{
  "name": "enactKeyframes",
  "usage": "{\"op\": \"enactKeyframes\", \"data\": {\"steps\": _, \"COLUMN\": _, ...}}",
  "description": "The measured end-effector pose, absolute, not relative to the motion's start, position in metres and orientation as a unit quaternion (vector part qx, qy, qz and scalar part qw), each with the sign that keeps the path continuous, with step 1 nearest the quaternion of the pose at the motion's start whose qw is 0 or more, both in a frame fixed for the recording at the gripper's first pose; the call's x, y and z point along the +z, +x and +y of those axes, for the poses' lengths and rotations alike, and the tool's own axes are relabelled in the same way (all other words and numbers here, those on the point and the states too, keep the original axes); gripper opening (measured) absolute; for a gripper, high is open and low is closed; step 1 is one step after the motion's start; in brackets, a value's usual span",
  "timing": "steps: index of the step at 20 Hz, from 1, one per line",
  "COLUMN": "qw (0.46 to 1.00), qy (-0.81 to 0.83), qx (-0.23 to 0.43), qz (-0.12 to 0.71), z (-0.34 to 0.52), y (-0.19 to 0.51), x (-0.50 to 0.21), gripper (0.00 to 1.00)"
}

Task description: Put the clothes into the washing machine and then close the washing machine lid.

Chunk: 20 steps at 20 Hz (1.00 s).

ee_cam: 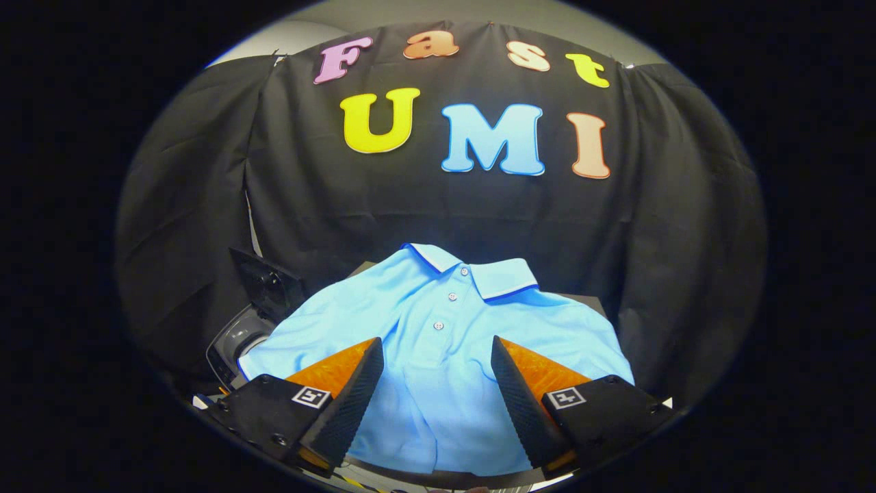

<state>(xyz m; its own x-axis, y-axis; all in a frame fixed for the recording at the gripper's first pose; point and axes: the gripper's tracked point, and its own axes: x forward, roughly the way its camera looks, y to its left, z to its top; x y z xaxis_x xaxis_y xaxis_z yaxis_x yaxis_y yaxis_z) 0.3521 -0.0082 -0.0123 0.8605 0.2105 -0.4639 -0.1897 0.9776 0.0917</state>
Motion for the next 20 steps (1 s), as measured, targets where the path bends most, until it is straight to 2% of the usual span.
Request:
{"op": "enactKeyframes", "data": {"steps": 7, "qw": 0.948, "qy": 0.015, "qx": 0.103, "qz": 0.301, "z": 0.001, "y": 0.399, "x": -0.036, "gripper": 0.99}}
{"op": "enactKeyframes", "data": {"steps": 10, "qw": 0.937, "qy": 0.026, "qx": 0.103, "qz": 0.332, "z": 0.003, "y": 0.403, "x": -0.049, "gripper": 0.99}}
{"op": "enactKeyframes", "data": {"steps": 17, "qw": 0.931, "qy": 0.023, "qx": 0.103, "qz": 0.349, "z": 0.005, "y": 0.404, "x": -0.049, "gripper": 0.97}}
{"op": "enactKeyframes", "data": {"steps": 20, "qw": 0.93, "qy": 0.022, "qx": 0.112, "qz": 0.349, "z": 0.007, "y": 0.402, "x": -0.049, "gripper": 0.77}}
